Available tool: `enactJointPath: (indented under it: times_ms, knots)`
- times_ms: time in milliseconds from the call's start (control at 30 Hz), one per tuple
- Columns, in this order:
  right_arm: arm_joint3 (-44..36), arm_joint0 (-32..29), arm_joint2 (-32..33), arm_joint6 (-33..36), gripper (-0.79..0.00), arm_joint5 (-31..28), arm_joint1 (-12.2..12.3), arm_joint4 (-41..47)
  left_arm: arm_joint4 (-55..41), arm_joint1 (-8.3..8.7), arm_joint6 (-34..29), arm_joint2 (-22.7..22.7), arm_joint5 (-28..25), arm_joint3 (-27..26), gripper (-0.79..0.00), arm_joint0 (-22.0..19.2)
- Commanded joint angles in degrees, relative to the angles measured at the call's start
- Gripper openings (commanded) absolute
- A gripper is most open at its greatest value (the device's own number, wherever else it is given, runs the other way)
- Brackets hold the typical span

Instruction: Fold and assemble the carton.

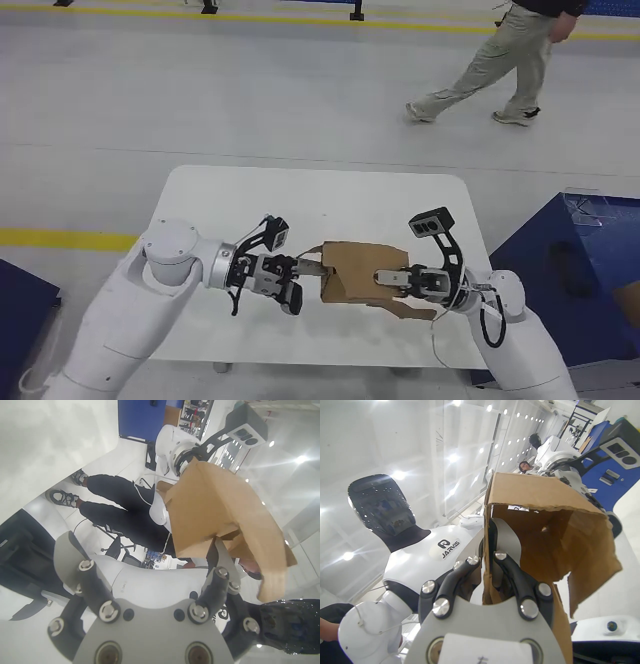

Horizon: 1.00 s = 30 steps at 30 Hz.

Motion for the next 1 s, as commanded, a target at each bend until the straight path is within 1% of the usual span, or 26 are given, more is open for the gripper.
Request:
enactJointPath:
  times_ms: [0, 100, 167, 233, 300, 533, 633, 800, 967]
  knots:
    - [0.13, -0.07, 0.66, -0.8, -0.785, -1.47, 0.11, -3.07, -1.22, 0.31, -0.01, -1.68, -0.39, -0.09, 0.0, 0.22]
    - [0.44, -0.3, 1.49, -1.89, -0.785, -3.14, 0.29, -7.05, -1.5, 0.89, 0.14, -3.8, -0.12, -0.7, 0.0, 0.88]
    - [0.51, -0.52, 1.36, -2.11, -0.785, -2.36, 0.24, -5.8, -2.46, 1.14, 1.01, -5.1, -0.32, -1.46, 0.0, 1.57]
    - [0.82, -0.37, 2.02, -2.29, -0.785, -3.15, 0.39, -7.93, -3.8, 1.31, 0.53, -5.73, -0.37, -2.6, 0.0, 2.27]
    - [0.71, -0.62, 2.03, -2.78, -0.785, -3.29, 0.39, -8.21, -4.48, 1.48, 0.63, -6.29, -1.09, -3.79, 0.0, 3.05]
    - [-0.68, -1.46, 1.44, -2.94, -0.785, -4.16, 0.45, -10.93, -0.96, 1.9, 1.92, -4.73, -2.09, -7.87, 0.0, 4.55]
    - [-1.05, -1.8, 0.96, -3.16, -0.785, -4.34, 0.42, -11.38, 2.03, 1.98, 4.13, -3.77, -3.42, -8.89, 0.0, 4.66]
    - [-1.34, -2.04, 0.72, -3.47, -0.785, -4.55, 0.43, -11.39, 5.74, 2.03, 7.0, -2.07, -4.34, -9.41, 0.0, 5.03]
    - [-1.64, -2.28, 0.92, -3.54, -0.785, -4.73, 0.47, -10.76, 6.68, 2.04, 7.96, -1.05, -4.67, -8.81, 0.0, 4.99]
